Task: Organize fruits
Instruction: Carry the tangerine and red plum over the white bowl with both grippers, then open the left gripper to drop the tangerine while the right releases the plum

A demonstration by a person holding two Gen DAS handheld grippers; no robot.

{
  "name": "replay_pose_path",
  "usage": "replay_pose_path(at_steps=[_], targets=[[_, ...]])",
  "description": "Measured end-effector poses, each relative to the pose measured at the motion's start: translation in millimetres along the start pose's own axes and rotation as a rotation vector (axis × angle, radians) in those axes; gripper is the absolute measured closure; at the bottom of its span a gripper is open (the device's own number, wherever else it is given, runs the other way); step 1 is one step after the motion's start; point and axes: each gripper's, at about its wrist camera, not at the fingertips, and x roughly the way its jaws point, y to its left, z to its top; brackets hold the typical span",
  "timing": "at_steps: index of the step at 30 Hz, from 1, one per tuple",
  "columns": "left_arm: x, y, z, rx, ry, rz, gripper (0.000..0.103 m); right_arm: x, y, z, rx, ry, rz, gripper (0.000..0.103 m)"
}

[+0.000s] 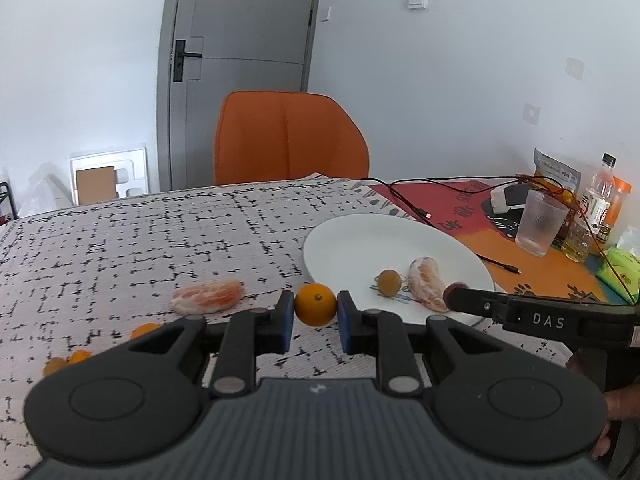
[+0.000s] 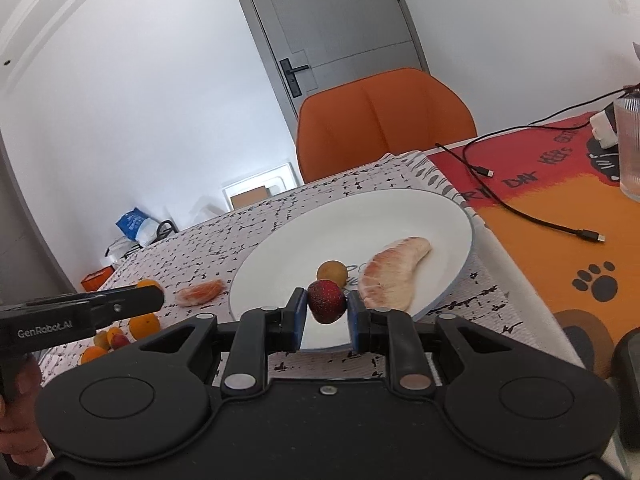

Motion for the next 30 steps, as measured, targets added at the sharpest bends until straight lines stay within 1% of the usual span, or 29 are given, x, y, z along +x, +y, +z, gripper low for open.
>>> replay_pose_path(at_steps=[1,2,8,18,23,24,26,27,30], targets=[[2,-2,0,0.003,0.001,-0.003,0.082,0,-2,0,0.009,0.005,0.001,0.068],[4,-3,1,0.007,0.003,-0.005,0.082,0,-3,0,0.014,0.007,0.006,0.068],[17,-14,4,0.031,0.011,-0.03,0.082,-11,-12,2,0.012,-0.012,-0.013,0.068],[38,-31,13,0.055,0.018,-0.073,0.082,-20,-21,5,0.021,-0.014,-0.04,0.068],[45,-38,18,0.066,0.014,-0.072,0.08,-22,-22,7,0.017,-0.02,-0.043,0.068],[44,-39,18,0.073,0.008,-0.063,0.078,-22,-23,7,0.018,-0.021,-0.044,0.068],[43,-38,19,0.067,0.01,-0.057,0.077,-22,-23,7,0.019,-0.019,-0.045,0.067],[43,-36,19,0.058,0.016,-0.058,0.074,-22,-22,6,0.02,-0.016,-0.044,0.067],[40,-28,18,0.04,0.034,-0.042,0.06,-19,-19,5,0.02,-0.009,-0.04,0.064]])
